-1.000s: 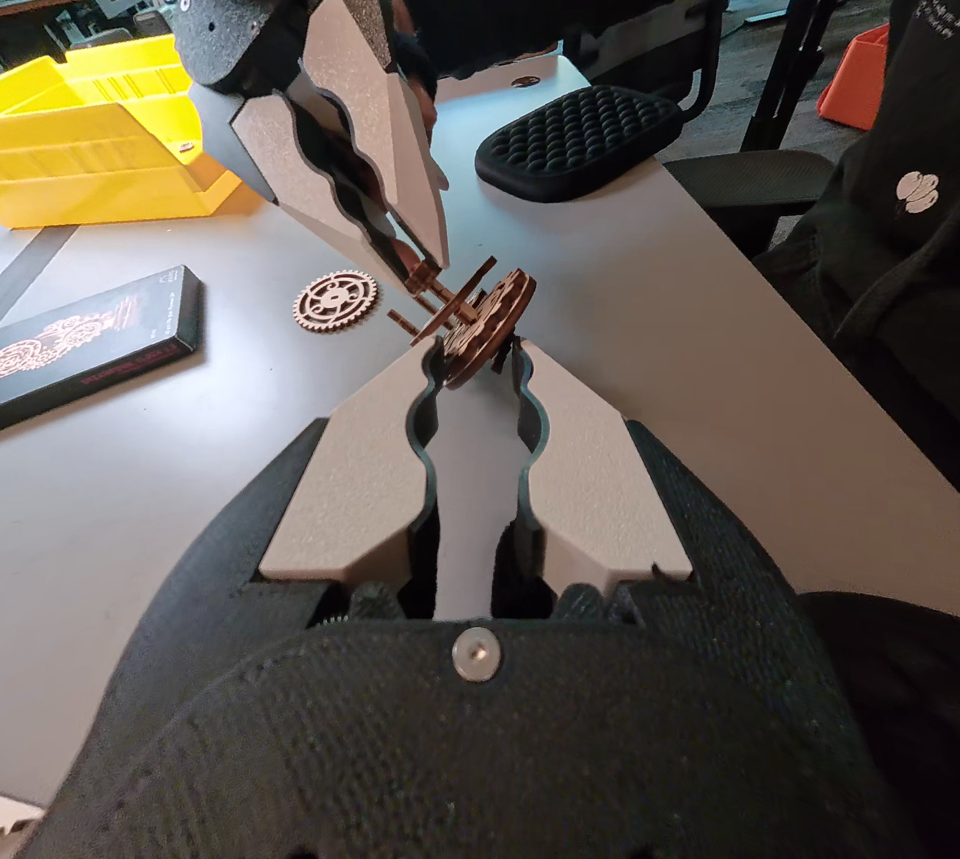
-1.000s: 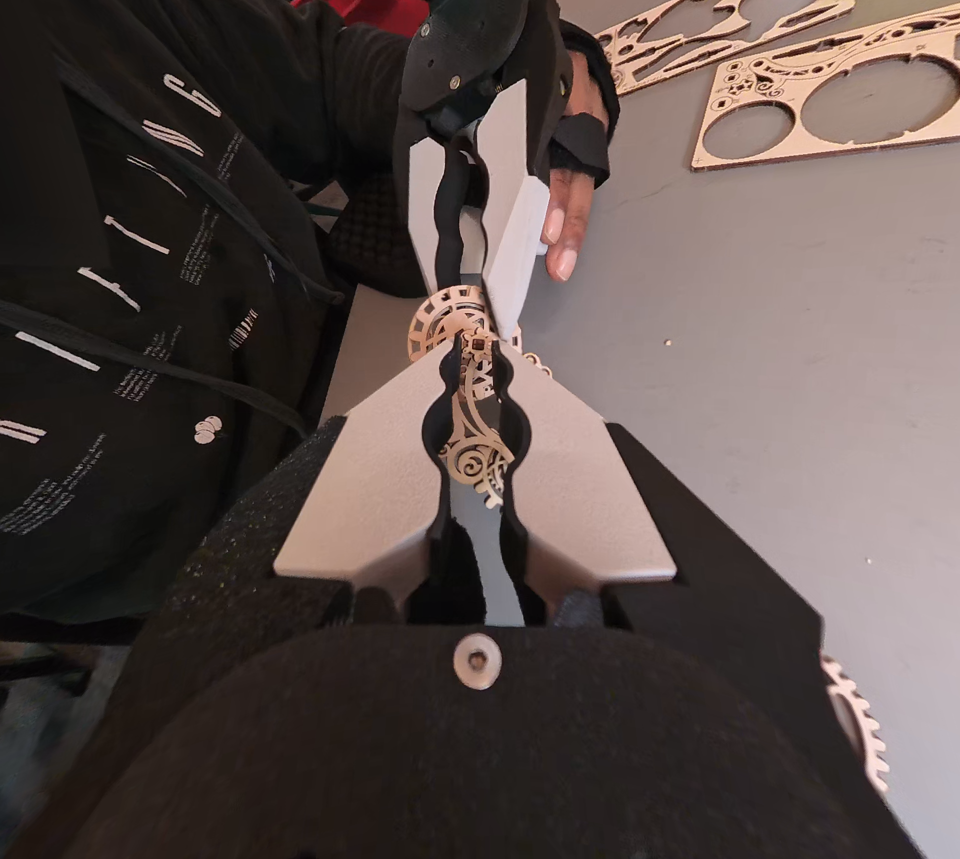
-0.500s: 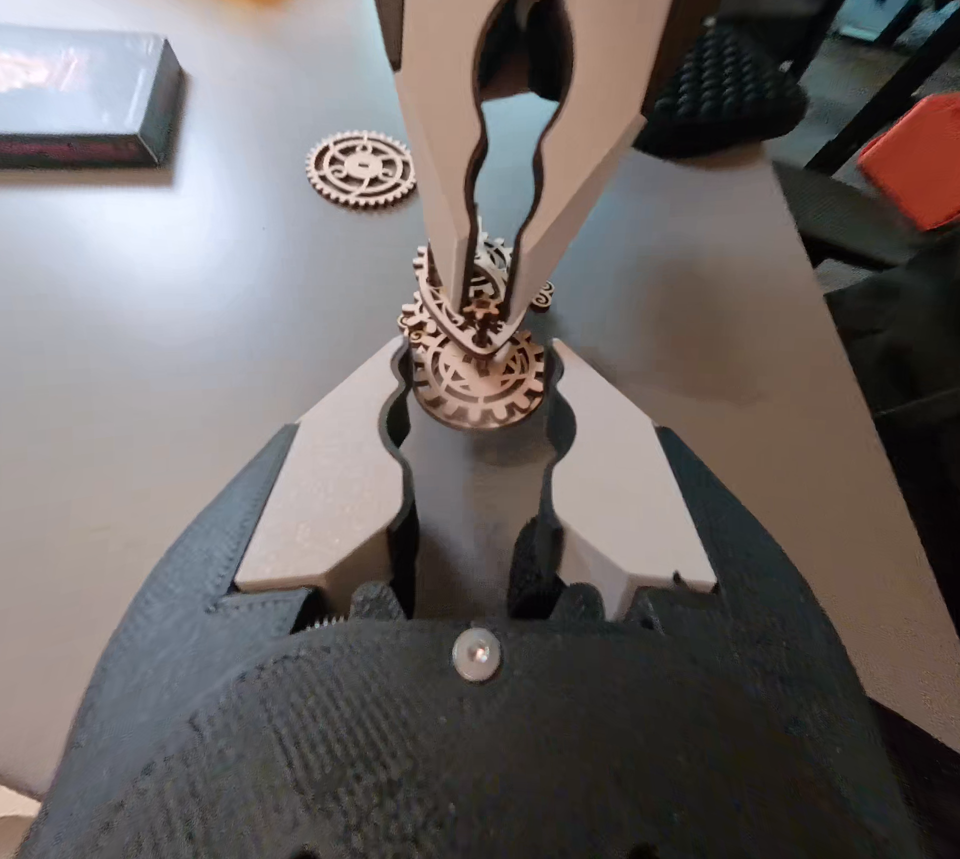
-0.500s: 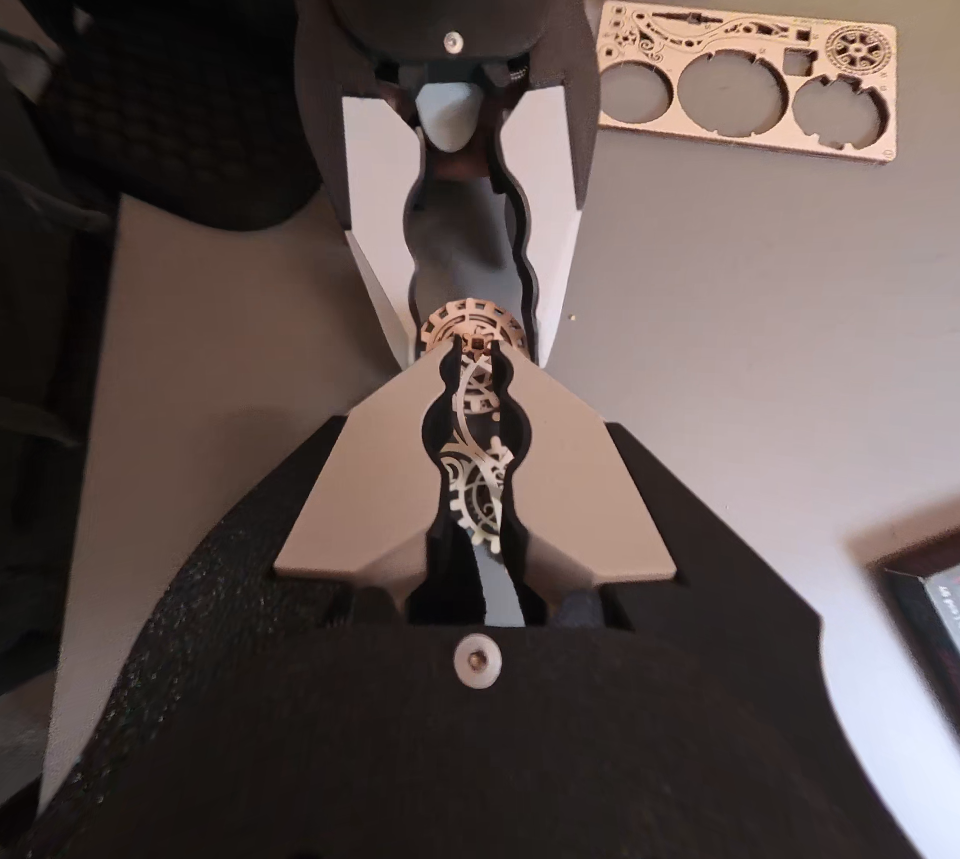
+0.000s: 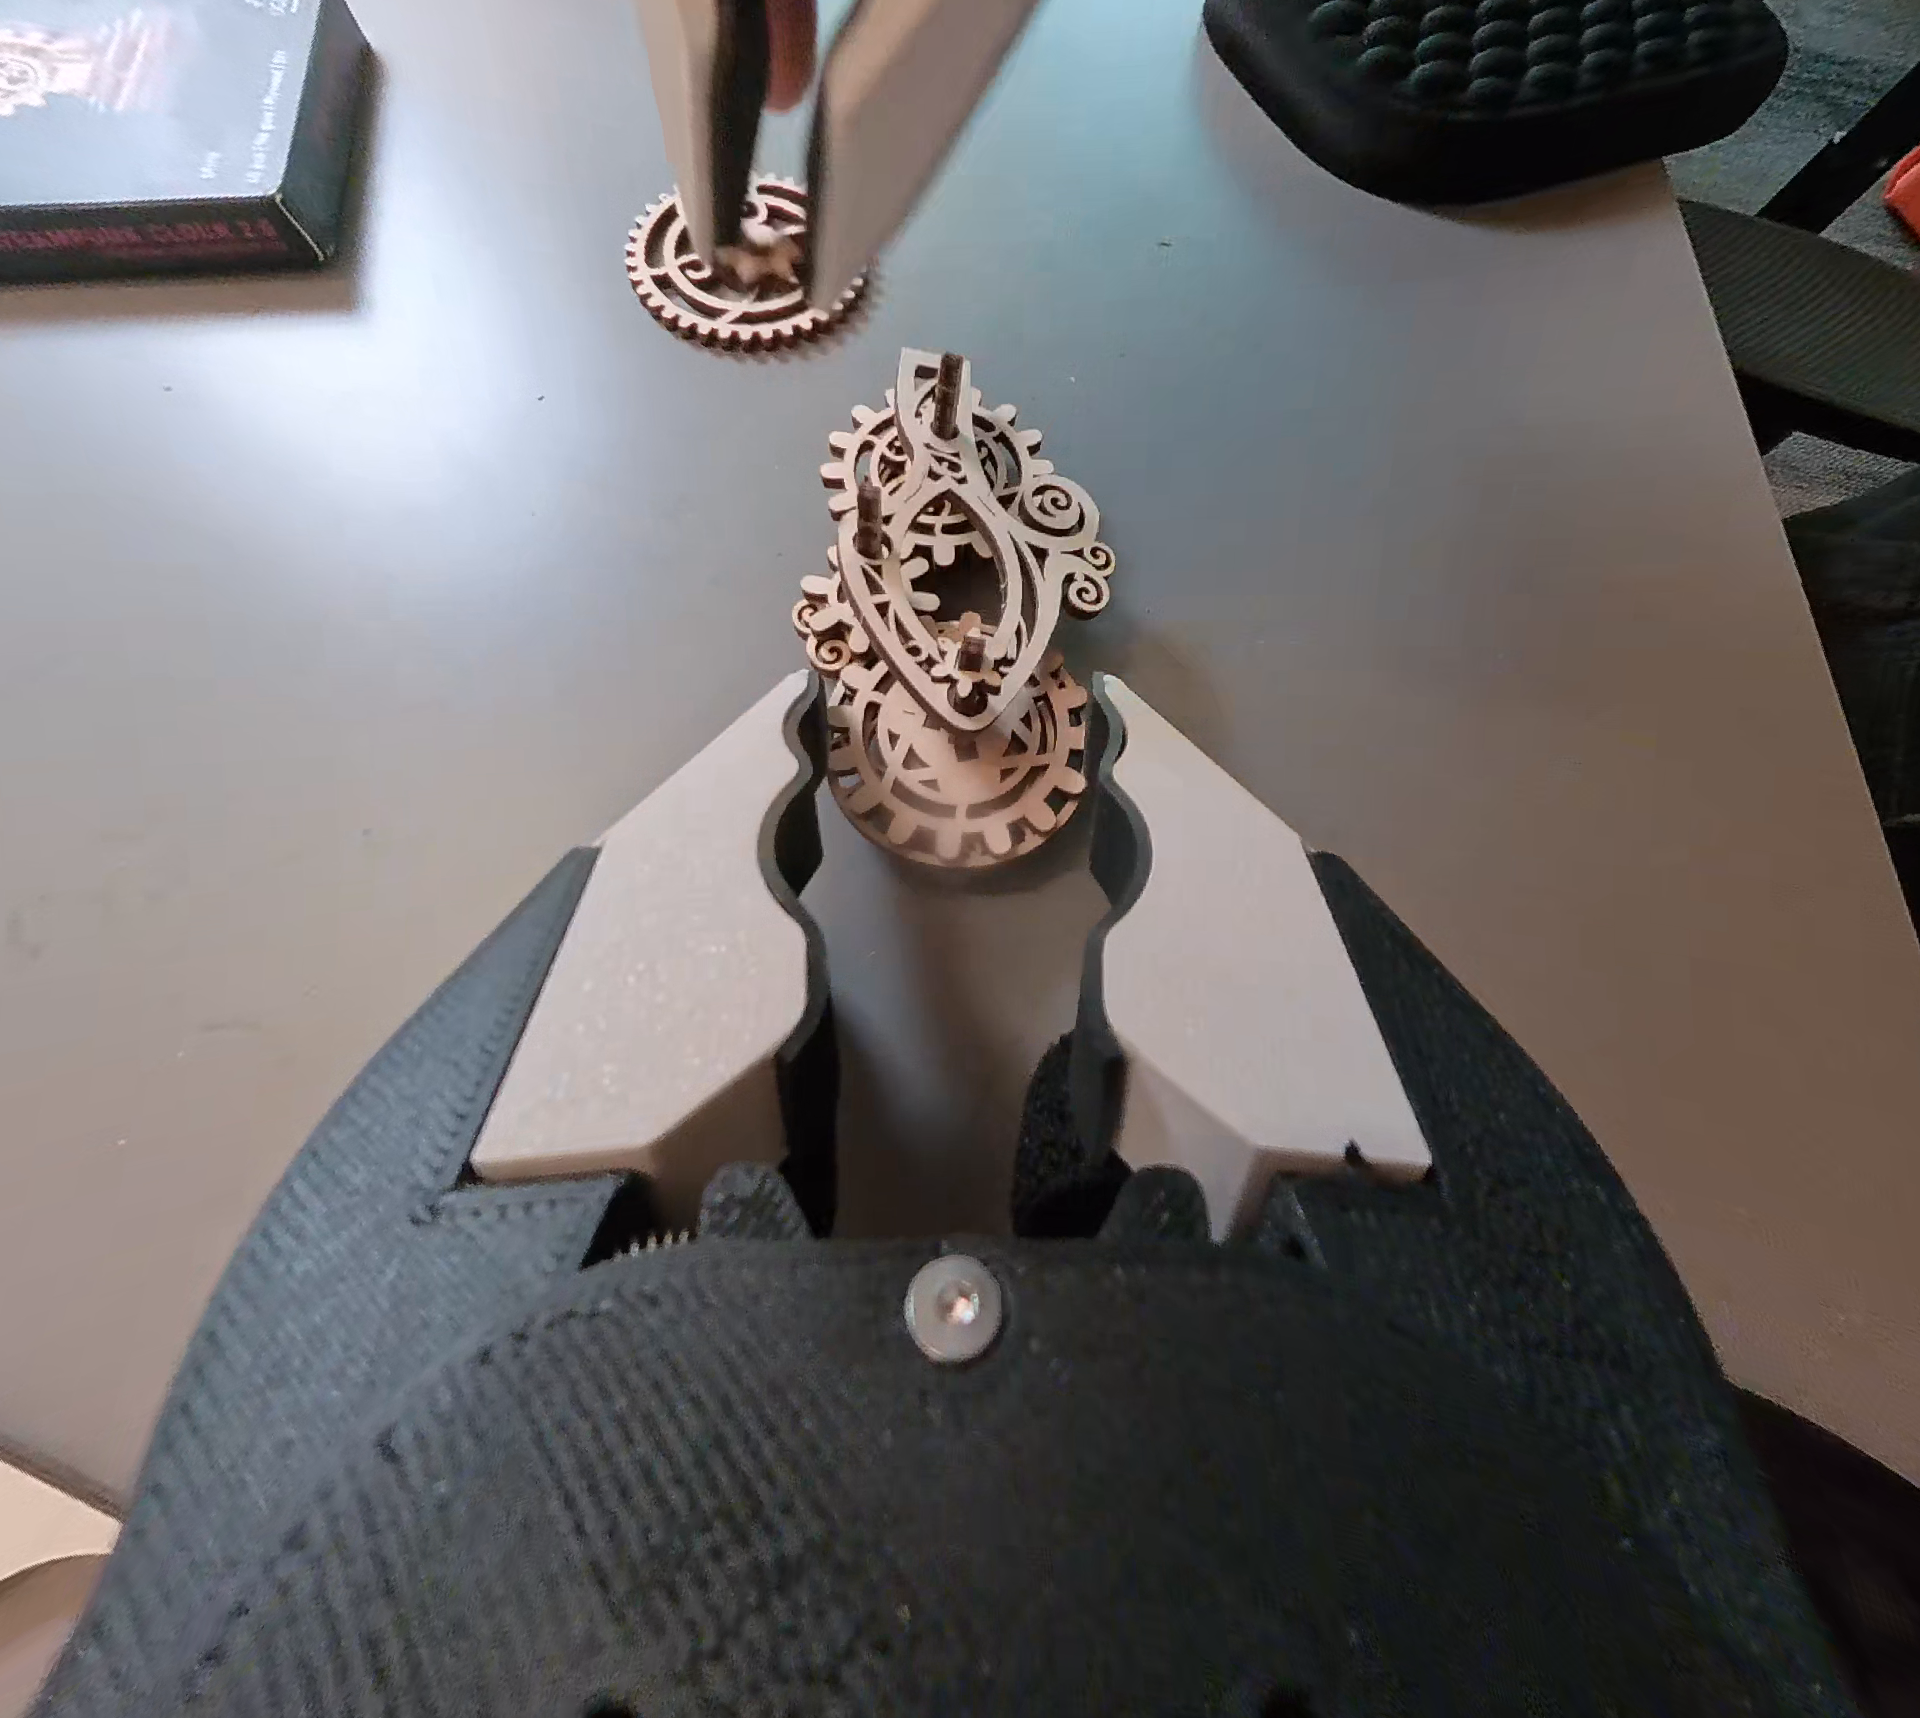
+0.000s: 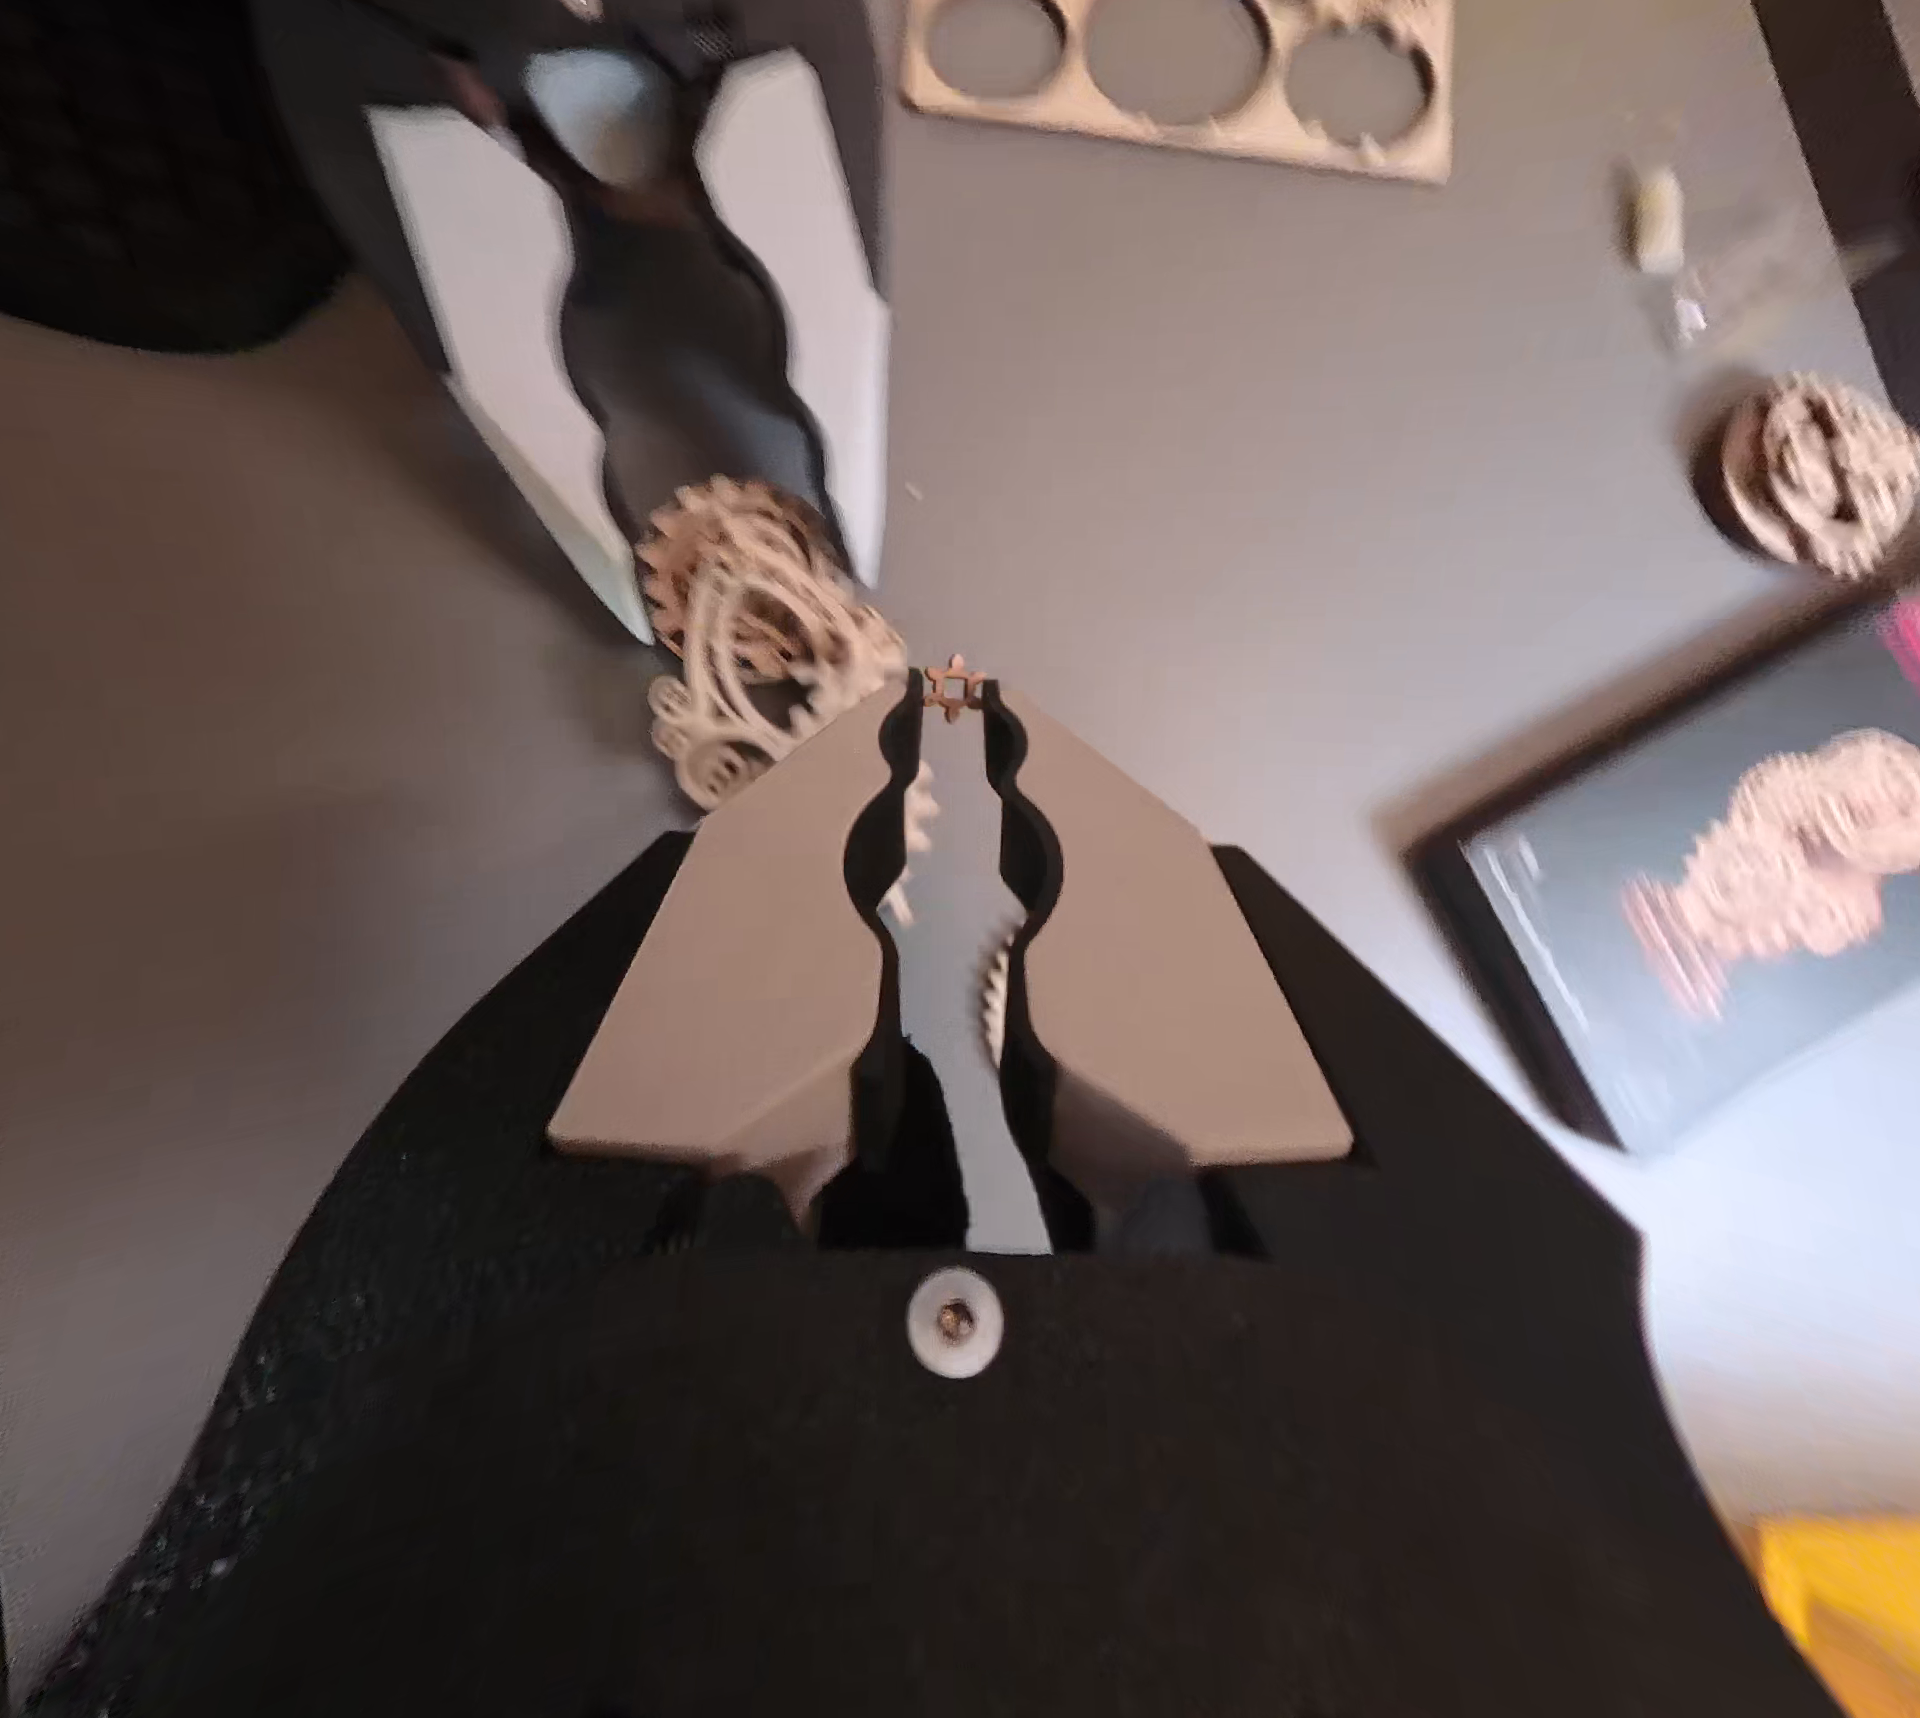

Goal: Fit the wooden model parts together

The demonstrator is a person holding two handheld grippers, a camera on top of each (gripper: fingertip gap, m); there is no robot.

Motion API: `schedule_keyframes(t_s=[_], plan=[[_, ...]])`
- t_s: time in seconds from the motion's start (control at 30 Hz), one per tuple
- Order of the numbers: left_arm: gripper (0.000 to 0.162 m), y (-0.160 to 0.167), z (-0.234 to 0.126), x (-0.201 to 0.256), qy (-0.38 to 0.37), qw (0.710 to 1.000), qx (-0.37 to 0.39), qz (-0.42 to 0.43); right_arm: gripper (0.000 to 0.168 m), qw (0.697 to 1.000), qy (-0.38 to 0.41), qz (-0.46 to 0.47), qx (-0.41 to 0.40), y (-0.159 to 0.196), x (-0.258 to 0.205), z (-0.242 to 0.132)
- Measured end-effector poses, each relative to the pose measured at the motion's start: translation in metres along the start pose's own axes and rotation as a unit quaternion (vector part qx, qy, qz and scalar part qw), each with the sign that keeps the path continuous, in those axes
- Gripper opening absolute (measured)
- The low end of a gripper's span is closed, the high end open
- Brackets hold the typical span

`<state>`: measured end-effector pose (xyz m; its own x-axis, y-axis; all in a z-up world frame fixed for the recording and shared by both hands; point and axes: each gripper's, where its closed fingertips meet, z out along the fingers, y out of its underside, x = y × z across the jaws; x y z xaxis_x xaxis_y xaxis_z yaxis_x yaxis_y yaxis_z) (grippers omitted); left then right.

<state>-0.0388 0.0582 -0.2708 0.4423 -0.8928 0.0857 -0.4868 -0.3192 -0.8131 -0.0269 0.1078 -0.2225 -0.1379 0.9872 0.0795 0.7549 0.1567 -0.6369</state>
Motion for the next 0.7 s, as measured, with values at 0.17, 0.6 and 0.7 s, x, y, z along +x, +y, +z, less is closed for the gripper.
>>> schedule_keyframes(t_s=[0.17,0.6,0.7], plan=[[0.048,0.0,0.0,0.0,0.002,1.0,0.0,-0.003,0.009,0.994,0.061,0.049,-0.075,0.065,0.032,0.005],[0.048,0.0,-0.001,0.0,-0.004,1.0,0.0,0.002,0.002,0.994,0.072,0.036,-0.08,0.067,0.033,0.018],[0.048,0.0,-0.001,0.0,-0.004,1.0,0.0,0.001,0.006,0.994,0.074,0.044,-0.064,0.059,0.036,0.017]])
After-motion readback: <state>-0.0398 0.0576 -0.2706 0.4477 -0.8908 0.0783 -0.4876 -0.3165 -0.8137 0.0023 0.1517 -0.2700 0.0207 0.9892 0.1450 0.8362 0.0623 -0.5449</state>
